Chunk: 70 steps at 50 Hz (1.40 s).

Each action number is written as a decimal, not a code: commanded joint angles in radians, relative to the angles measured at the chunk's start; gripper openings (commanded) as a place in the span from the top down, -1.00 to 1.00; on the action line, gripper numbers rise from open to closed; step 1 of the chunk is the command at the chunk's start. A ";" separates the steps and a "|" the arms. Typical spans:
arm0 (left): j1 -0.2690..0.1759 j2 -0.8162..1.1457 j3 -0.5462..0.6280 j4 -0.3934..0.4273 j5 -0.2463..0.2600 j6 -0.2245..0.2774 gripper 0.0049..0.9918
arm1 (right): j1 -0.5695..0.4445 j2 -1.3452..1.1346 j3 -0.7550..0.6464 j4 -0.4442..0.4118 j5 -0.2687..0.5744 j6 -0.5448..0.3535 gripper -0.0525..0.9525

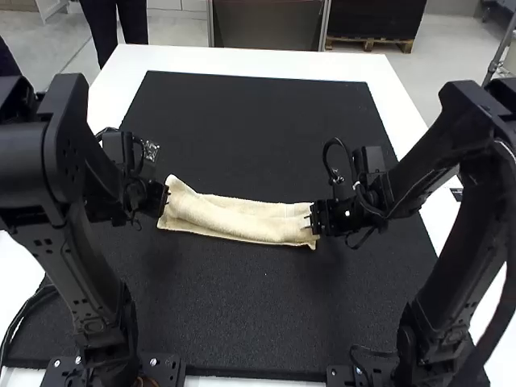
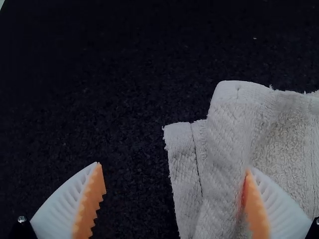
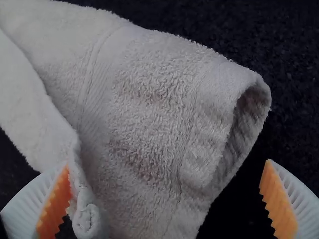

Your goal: Fold the towel.

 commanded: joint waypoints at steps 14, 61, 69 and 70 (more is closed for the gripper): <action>0.014 0.021 0.000 0.000 -0.022 -0.009 -0.95 | 0.013 0.042 0.042 0.028 -0.002 -0.002 -0.81; 0.087 0.021 -0.004 0.029 -0.033 -0.018 -0.95 | 0.048 0.099 0.073 0.050 -0.008 0.012 -0.80; 0.087 0.021 -0.002 0.035 -0.033 -0.043 -0.95 | 0.048 0.099 0.074 0.050 -0.010 0.016 -0.80; 0.087 0.021 -0.004 0.035 -0.033 -0.044 -0.95 | 0.048 0.097 0.074 0.048 -0.010 0.016 -0.80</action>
